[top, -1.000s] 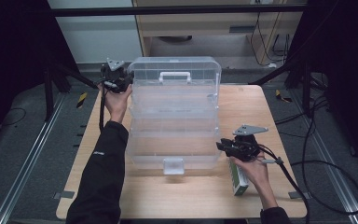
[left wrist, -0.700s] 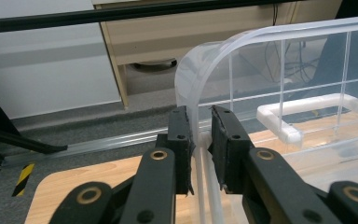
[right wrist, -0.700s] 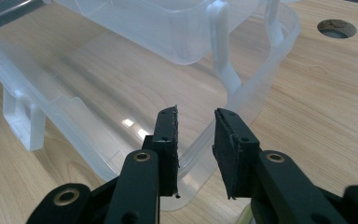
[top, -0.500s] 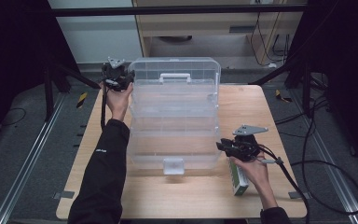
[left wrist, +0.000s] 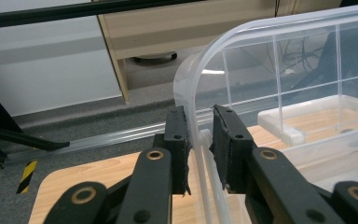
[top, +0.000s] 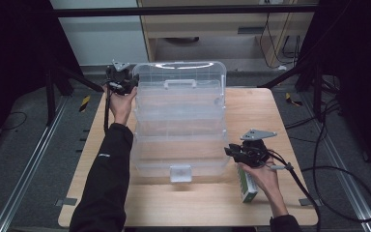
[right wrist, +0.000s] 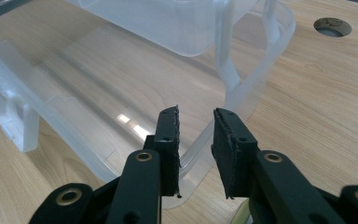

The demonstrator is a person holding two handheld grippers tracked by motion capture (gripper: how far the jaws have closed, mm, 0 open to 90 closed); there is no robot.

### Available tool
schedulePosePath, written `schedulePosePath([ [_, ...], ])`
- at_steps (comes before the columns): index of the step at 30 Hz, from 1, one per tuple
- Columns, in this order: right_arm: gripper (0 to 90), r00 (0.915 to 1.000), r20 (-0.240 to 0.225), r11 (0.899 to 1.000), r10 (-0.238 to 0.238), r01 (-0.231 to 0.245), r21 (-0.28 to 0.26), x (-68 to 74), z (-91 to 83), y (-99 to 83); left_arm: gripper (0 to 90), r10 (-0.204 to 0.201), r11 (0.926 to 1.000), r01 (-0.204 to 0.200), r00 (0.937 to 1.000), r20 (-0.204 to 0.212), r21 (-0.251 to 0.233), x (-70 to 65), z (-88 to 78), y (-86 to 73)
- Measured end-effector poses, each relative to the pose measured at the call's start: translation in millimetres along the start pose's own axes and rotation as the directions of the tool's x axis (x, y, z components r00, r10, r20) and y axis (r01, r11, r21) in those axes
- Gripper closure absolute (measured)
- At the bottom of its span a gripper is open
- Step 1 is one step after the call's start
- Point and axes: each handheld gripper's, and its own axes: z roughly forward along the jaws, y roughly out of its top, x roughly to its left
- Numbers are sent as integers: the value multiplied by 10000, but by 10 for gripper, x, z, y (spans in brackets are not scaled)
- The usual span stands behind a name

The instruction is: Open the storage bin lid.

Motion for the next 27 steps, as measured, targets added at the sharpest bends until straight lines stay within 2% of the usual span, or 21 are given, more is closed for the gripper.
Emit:
schedulePosePath([
  [3,718,10000,1,10000,59,-59,-18,2,-1,-4,743,142,9997,-143,9999,32,190,17,27,-5],
  [5,719,10000,15,10000,78,-78,-34,6,-2,-9,721,264,9984,-263,9996,-25,504,16,45,4],
  [6,719,10000,32,10000,66,-65,-47,7,-2,-9,715,228,9987,-228,9997,0,446,17,38,6],
  [7,720,10000,61,10000,50,-50,-61,9,-1,-10,721,-75,9996,68,9996,266,282,21,12,23],
  [10,722,9999,135,10000,41,-40,-32,16,-2,-9,676,-9,9993,4,9999,152,371,8,-19,34],
  [12,731,9998,194,9999,107,-106,-55,22,-5,-11,664,-60,9995,58,9999,88,326,22,-80,27],
  [13,727,9998,26,9998,175,-175,-92,23,-1,-13,664,-142,9996,139,9998,126,251,36,-124,21],
  [14,725,9998,29,9998,203,-203,-44,26,1,-6,654,-238,9995,233,9993,290,190,52,-167,14],
  [16,724,9997,-1,9997,229,-229,-28,25,2,-4,649,-229,9996,224,9992,323,165,71,-265,-6],
  [17,724,9997,1,9997,229,-229,-34,25,1,-5,626,-397,9992,394,9974,600,60,90,-358,-48],
  [18,724,9997,1,9997,229,-229,-34,25,1,-5,614,-397,9992,394,9974,600,60,90,-358,-48],
  [19,724,9997,-8,9997,242,-242,-33,22,1,-4,611,-456,9990,456,9961,761,22,93,-449,-100],
  [22,724,9997,0,9997,254,-254,-40,22,2,-4,586,-354,9994,357,9956,866,-21,86,-537,-162],
  [23,723,9997,-6,9997,254,-254,-44,18,1,-5,574,-243,9997,238,9952,950,68,91,-630,-215],
  [25,722,9996,-21,9996,275,-275,-49,17,1,-5,560,-280,9996,278,9951,951,31,95,-677,-244],
  [26,720,9995,-80,9995,313,-314,-107,8,2,-12,551,-197,9996,173,9945,1029,240,105,-765,-288],
  [27,720,9995,-80,9995,313,-314,-107,8,2,-12,540,-197,9996,173,9945,1029,240,105,-765,-288],
])
